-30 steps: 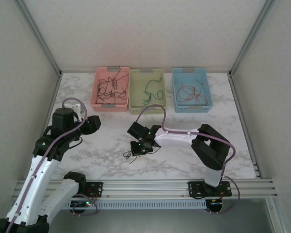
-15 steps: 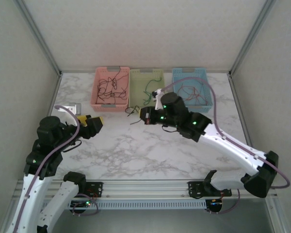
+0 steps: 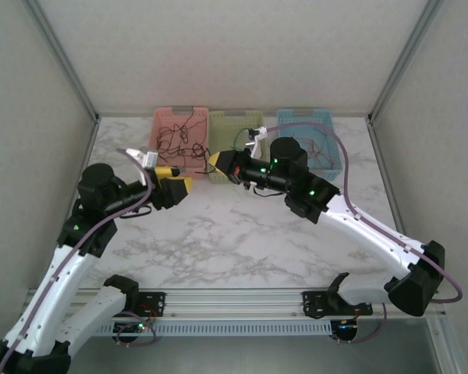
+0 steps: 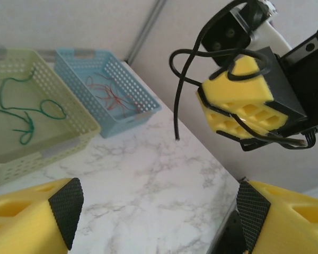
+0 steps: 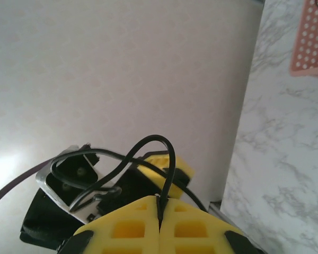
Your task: Untangle the cables
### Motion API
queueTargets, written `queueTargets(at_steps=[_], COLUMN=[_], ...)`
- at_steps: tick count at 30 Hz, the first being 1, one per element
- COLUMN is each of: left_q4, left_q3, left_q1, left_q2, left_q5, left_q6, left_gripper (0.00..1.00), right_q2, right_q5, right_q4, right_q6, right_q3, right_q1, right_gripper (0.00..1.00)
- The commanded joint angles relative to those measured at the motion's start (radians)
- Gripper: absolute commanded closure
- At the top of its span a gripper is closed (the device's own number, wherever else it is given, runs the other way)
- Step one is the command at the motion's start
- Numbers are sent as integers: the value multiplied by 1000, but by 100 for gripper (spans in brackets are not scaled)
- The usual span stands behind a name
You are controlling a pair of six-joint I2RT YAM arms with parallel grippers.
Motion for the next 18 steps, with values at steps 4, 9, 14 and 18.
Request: queueTargets(at_steps=[4,9,14,18], left_q4=[103,85,102,116], left_q3=[104,124,117,117], left_q1=[-41,-71,-78,-81], left_q2=[102,159,167,174], left_q5=[77,83,81,82], left_q6=[-2,7,-6,-18], left_gripper=[24,31,41,51], right_q2=[21,19,22,30], right_q5=[-72,-80,-93,-112], right_q4=[120,121,122,137], right_q6=[101,101,104,112], right_q3=[-4,-8,-11,-8], right_q1=[-2,-2,-2,-2], right_gripper=[100,100,100,100])
